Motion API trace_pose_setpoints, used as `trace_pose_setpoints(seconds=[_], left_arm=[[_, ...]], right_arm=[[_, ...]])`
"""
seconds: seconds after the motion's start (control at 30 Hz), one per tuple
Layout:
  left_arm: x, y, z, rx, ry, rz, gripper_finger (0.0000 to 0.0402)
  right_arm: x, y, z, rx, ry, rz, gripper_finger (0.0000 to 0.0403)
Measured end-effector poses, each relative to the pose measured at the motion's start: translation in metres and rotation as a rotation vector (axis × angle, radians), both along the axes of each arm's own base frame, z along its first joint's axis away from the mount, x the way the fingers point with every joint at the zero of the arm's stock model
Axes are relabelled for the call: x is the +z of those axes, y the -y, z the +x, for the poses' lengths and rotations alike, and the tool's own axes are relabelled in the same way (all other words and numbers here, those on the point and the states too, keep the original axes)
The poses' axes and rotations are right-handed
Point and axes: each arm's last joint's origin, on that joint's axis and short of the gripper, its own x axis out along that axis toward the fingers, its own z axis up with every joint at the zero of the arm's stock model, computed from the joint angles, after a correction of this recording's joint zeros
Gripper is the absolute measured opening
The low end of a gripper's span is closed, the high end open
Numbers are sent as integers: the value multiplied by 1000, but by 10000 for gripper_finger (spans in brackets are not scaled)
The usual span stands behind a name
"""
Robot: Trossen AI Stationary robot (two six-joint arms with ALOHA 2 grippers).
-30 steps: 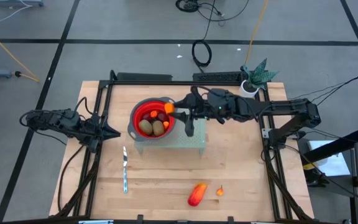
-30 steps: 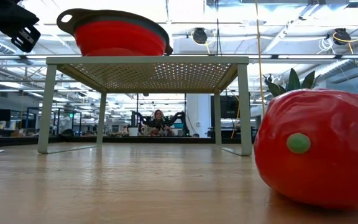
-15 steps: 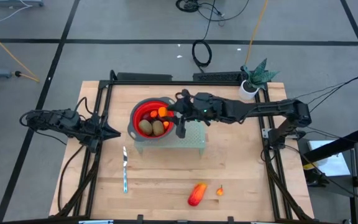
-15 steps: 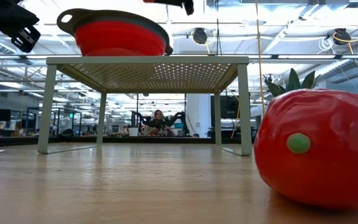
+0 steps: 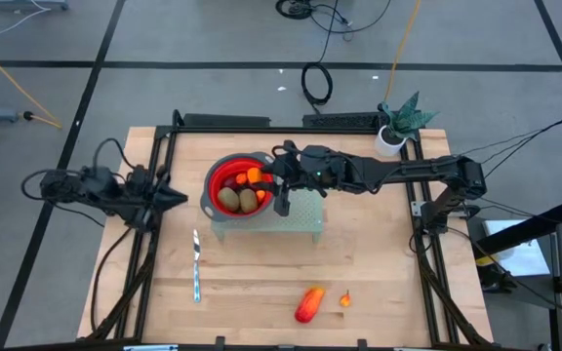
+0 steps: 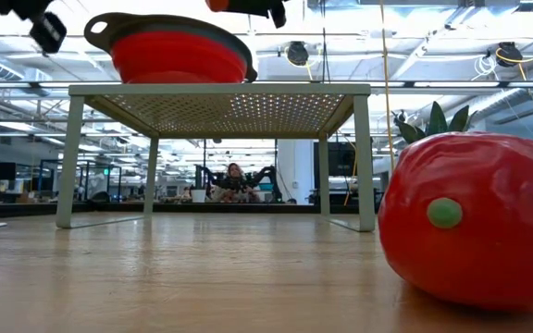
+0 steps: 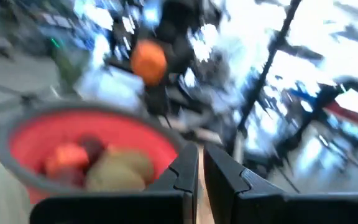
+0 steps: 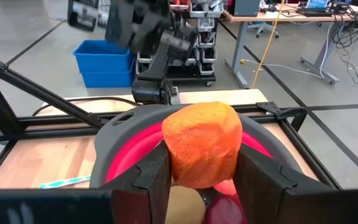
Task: Pick & Place Fruit
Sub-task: Put the orange into the strainer bowl on the shelf
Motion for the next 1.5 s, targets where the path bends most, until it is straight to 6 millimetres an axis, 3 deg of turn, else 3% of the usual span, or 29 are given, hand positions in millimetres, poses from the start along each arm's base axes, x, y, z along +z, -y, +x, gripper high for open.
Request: trace_pose_setpoints(seconds=[0.17,0.47,0.7,0.97,1.13,1.5], left_arm=[[17,-1,13,160,126,-43,24],[38,12,63,181,309,6,24],[34,23,97,129,360,141,24],[44,29,118,123,304,171,28],[62,30,127,146,140,184,72],[83,31,140,187,-131,126,225]], right_arm=[[0,0,0,0,1,-2,142],[0,0,0,1,0,-3,142],[0,-4,0,16,-3,-29,142],[0,-17,0,71,-9,-113,142],[0,-23,0,87,-11,-139,142],[0,-26,0,90,-16,-234,142]])
